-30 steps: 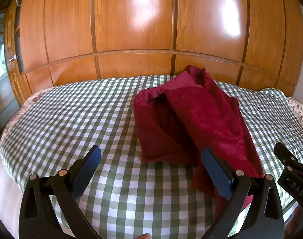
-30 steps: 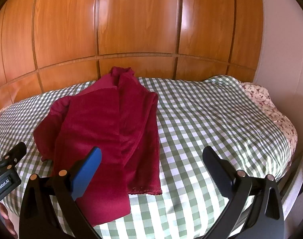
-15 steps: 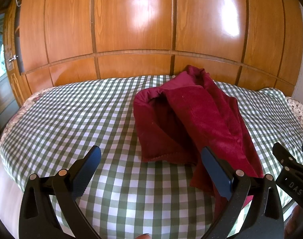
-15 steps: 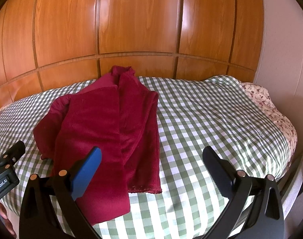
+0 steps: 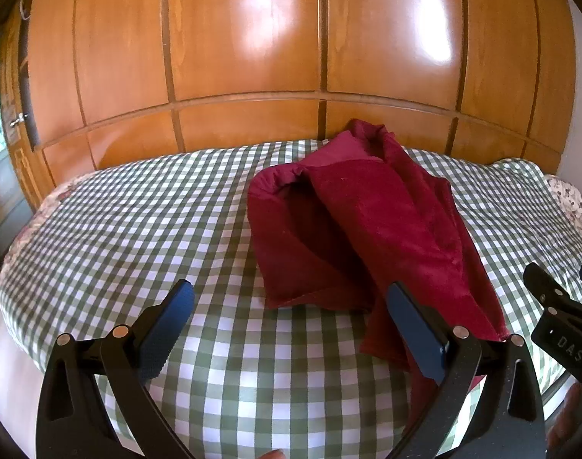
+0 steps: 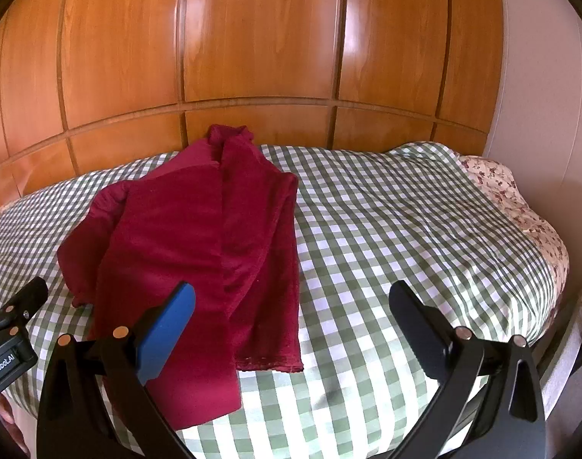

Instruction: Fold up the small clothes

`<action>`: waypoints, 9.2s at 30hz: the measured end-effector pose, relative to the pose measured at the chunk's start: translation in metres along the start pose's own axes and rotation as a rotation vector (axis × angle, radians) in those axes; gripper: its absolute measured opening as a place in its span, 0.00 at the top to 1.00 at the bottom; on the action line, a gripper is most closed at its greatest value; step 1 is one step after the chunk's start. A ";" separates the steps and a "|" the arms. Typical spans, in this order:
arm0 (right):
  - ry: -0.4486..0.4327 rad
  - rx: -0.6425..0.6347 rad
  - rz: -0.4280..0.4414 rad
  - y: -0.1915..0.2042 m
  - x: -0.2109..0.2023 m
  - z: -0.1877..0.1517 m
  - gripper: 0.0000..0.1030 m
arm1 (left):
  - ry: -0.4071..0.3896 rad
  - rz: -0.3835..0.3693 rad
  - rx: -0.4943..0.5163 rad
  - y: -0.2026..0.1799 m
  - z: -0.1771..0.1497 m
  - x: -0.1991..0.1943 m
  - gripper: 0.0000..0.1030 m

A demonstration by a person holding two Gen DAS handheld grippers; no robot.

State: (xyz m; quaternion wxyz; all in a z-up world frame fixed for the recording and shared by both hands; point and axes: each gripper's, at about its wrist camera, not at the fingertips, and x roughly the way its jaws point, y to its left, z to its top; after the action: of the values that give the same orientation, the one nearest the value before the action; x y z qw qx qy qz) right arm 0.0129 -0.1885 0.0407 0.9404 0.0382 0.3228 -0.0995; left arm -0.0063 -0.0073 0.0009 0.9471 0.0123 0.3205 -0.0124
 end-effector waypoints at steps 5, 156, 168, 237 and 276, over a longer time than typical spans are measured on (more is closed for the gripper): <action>0.000 0.001 -0.001 -0.001 0.000 0.000 0.02 | -0.001 -0.004 0.007 0.000 -0.001 -0.001 0.03; 0.357 -0.100 0.324 -0.072 0.064 0.003 0.29 | 0.382 -0.186 -0.606 0.256 -0.041 0.058 0.47; 0.408 -0.289 0.434 0.054 0.106 -0.041 0.11 | 0.249 0.163 -0.720 0.380 0.017 0.119 0.36; 0.296 -0.073 0.428 -0.013 0.093 -0.017 0.05 | 0.231 -0.323 -0.091 0.082 0.008 0.049 0.46; 0.296 0.117 -0.607 -0.370 0.263 0.124 0.95 | 0.318 -0.285 -0.015 0.019 -0.017 0.133 0.31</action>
State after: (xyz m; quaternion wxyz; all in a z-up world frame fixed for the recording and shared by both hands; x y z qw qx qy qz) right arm 0.2118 -0.6093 -0.0264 0.8071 0.0086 0.4463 -0.3865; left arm 0.0900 0.0105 -0.0928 0.8734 -0.0385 0.4643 -0.1415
